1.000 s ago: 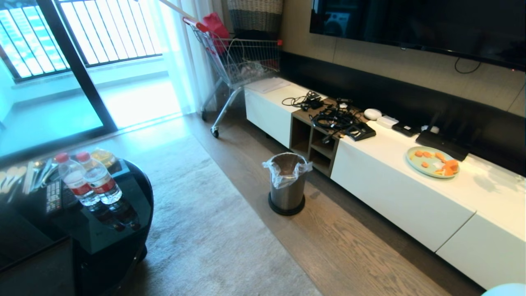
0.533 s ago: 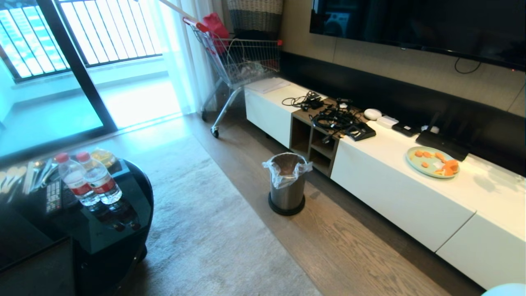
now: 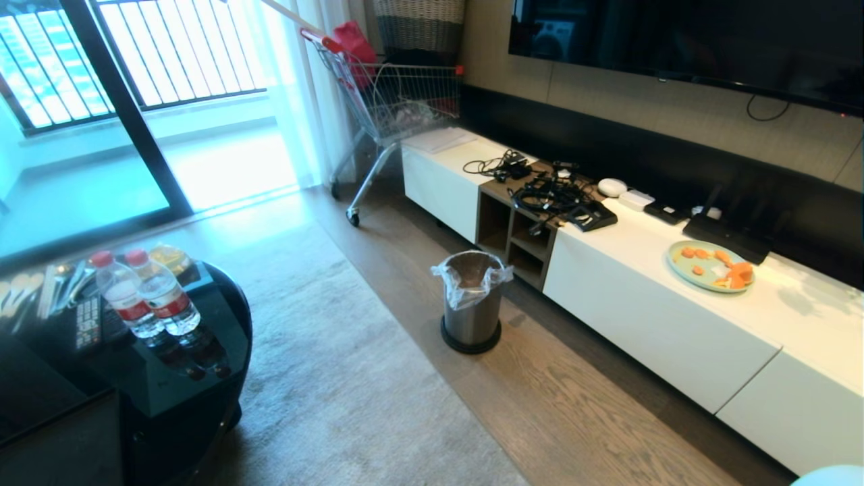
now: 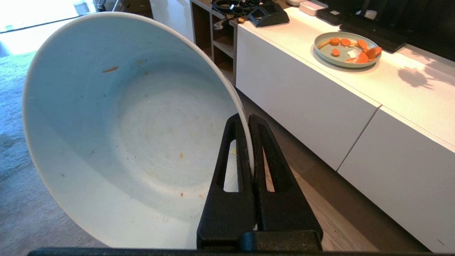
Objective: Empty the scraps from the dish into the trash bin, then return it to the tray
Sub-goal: Put the bowl back to the table
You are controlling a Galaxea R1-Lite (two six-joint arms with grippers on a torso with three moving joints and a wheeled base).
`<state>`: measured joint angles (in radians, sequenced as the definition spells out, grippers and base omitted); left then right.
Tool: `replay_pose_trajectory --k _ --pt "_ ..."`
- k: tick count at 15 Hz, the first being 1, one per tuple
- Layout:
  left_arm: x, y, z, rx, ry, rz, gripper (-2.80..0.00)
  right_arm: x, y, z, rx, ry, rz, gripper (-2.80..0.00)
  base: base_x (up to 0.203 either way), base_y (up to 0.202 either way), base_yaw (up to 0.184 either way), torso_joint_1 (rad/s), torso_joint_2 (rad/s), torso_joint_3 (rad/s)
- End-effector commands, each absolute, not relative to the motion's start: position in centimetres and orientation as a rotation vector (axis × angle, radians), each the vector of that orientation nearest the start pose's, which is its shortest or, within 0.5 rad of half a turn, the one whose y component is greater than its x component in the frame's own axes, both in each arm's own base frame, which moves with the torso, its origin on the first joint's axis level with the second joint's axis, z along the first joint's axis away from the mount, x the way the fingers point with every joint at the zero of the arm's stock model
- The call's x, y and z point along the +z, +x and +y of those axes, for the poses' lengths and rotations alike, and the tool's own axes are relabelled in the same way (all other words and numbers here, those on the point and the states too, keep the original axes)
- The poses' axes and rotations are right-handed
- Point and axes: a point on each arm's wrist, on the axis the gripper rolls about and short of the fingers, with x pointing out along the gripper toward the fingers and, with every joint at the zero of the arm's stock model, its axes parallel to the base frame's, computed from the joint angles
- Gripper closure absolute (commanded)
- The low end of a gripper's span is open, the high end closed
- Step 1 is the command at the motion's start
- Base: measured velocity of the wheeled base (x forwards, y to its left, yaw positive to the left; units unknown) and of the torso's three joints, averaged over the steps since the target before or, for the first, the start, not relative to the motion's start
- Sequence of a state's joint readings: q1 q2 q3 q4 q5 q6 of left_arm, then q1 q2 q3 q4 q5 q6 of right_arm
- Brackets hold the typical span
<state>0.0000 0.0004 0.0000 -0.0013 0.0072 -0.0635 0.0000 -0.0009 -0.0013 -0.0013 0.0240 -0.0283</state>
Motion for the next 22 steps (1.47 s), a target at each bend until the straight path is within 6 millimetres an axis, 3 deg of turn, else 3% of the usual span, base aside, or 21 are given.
replay_pose_trajectory --k 1,22 --pt "7.56 -2.28 0.02 0.008 -0.064 -0.002 0.00 7.61 -2.29 0.05 0.025 -0.029 -0.003 0.00 0.000 0.000 0.000 0.000 0.00 0.000" --pt "7.56 -2.28 0.02 0.008 -0.064 -0.002 0.00 7.58 -2.28 0.06 0.025 -0.028 -0.002 0.00 0.000 0.000 0.011 0.000 0.00 0.001"
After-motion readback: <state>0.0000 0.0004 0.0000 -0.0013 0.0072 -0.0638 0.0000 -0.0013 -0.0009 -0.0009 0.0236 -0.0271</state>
